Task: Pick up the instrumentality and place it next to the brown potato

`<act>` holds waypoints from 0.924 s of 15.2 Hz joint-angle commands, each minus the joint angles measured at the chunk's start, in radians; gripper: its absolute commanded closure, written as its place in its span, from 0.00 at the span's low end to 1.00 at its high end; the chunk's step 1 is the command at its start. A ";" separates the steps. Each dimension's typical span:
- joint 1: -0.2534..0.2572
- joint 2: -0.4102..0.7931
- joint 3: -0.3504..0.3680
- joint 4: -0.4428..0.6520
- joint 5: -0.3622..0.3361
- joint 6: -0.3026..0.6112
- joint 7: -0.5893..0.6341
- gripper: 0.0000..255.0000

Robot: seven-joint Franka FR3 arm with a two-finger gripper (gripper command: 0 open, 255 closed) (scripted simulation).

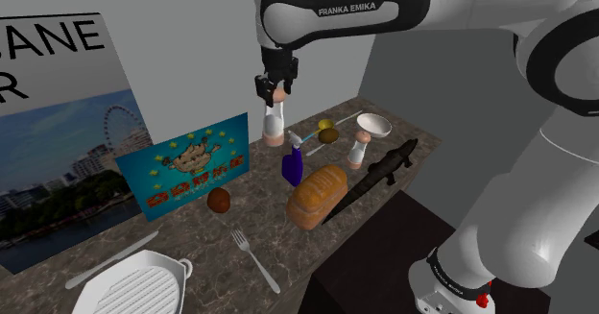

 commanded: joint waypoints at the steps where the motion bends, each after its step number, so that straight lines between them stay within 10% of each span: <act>1: 0.025 0.035 0.019 0.045 -0.005 -0.018 0.044 1.00; 14: 0.067 0.114 0.044 0.020 -0.026 0.071 0.134 1.00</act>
